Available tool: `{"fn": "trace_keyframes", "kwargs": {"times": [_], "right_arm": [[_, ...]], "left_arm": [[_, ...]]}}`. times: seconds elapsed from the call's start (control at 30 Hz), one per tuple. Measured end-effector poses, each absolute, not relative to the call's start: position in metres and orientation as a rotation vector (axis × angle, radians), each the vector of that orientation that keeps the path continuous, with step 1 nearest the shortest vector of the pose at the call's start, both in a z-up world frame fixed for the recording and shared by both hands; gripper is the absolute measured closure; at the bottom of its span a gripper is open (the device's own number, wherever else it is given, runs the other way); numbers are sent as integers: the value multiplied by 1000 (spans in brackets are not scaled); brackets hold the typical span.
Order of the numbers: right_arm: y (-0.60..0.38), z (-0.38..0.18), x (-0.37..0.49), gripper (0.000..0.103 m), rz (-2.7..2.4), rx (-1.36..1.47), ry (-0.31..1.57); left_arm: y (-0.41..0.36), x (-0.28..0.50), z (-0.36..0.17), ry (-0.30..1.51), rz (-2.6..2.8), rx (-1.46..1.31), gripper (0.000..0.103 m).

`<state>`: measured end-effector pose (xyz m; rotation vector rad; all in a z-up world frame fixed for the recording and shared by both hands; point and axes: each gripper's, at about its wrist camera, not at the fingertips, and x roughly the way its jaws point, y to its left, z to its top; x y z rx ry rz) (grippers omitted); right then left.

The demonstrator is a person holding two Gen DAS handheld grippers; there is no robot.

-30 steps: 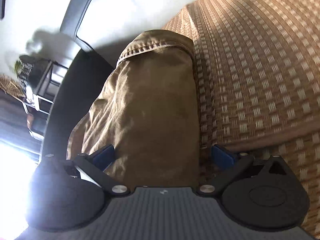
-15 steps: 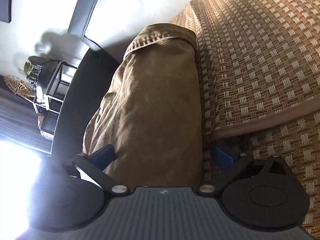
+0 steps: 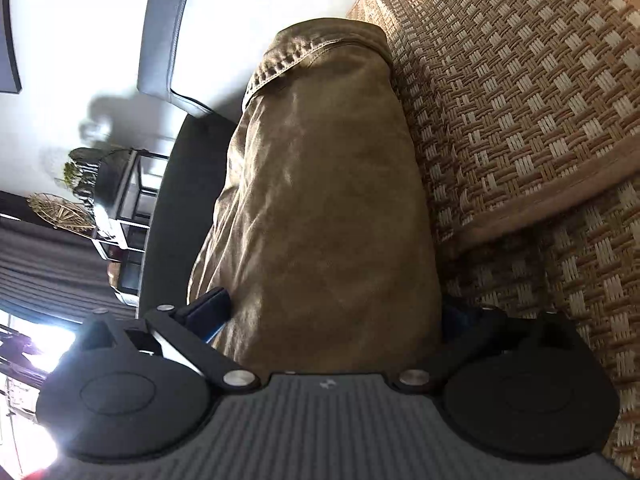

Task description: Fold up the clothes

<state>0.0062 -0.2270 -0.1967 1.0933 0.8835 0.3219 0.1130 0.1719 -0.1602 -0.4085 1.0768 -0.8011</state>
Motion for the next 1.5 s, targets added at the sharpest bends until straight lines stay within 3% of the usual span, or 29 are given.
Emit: {"fn": "trace_keyframes", "kwargs": {"times": [0.2,0.27,0.33,0.67,0.87,0.97,1.2,1.3,1.43,1.5], "right_arm": [[-222,-187,0,18,277,1035,920],[-219,-181,-1,24,255,1003,924],[-216,-171,-3,30,241,970,935],[-189,-102,-4,42,304,887,900],[-158,-59,38,45,377,860,842],[-140,-49,67,46,397,848,813],[-140,-67,95,46,367,774,854],[-149,-97,93,44,304,793,917],[-164,-128,82,29,273,866,964],[-166,-131,79,23,301,868,945]], "left_arm": [[161,108,-157,1093,-736,-371,39],[159,103,-151,1081,-704,-364,59],[160,94,-140,1062,-687,-369,70],[195,78,-58,909,-679,-360,79],[210,113,1,784,-634,-293,79],[223,147,4,780,-596,-346,79],[217,173,-73,918,-587,-396,76],[205,181,-112,1005,-560,-399,65],[219,179,-117,983,-557,-370,26],[225,176,-114,964,-534,-311,20]]}}
